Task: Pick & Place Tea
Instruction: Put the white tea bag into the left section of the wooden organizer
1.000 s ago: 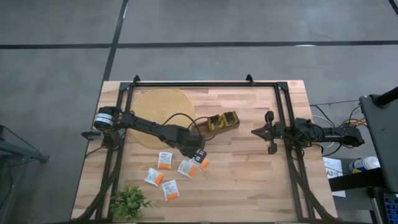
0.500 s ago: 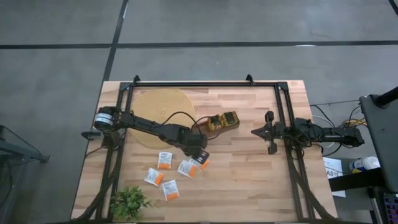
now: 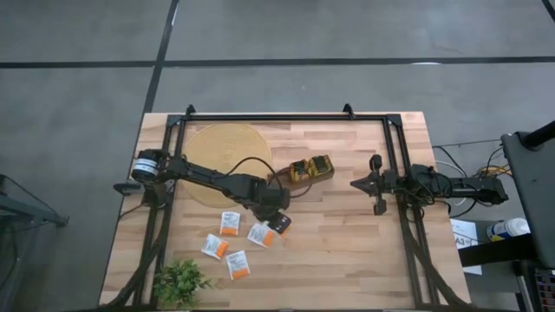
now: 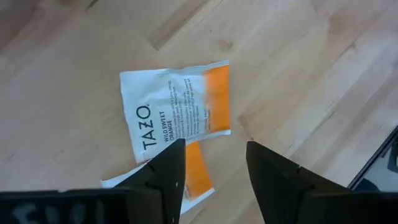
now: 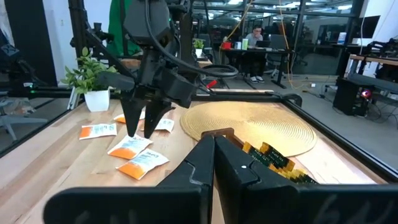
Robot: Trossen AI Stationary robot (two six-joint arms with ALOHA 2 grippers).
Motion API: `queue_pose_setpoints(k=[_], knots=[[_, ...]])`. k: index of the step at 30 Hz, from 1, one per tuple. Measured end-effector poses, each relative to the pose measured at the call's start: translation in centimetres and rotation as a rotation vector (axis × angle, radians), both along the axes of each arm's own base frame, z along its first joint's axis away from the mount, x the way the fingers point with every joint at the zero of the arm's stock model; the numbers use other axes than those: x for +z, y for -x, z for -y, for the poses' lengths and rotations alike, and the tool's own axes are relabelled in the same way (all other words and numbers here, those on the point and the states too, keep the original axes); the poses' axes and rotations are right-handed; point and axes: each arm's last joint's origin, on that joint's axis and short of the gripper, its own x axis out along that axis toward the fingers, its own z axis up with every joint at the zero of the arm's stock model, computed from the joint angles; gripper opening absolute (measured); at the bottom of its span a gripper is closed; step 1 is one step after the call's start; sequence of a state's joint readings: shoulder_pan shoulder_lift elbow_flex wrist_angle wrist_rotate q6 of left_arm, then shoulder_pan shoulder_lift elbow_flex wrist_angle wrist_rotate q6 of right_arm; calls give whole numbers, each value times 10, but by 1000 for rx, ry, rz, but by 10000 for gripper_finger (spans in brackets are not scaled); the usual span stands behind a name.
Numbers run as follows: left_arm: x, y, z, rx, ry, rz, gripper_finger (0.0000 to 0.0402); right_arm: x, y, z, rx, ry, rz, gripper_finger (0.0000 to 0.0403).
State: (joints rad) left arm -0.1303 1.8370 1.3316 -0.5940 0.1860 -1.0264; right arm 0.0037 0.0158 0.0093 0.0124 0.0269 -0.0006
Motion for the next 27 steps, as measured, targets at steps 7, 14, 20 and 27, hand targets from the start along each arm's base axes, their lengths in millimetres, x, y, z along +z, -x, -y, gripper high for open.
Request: queue_pose_setpoints(k=[7,14,20,27], knots=[[0,-1,2,23,-5,-86,162,0,0,0,1,0,0,9],[-7,-14,8,11,-50,-122,161,0,0,0,-1,0,1,9],[-17,-24,9,-4,-81,-130,161,0,0,0,0,0,0,9],[-31,-25,10,-3,-100,-205,161,0,0,0,1,0,0,8]])
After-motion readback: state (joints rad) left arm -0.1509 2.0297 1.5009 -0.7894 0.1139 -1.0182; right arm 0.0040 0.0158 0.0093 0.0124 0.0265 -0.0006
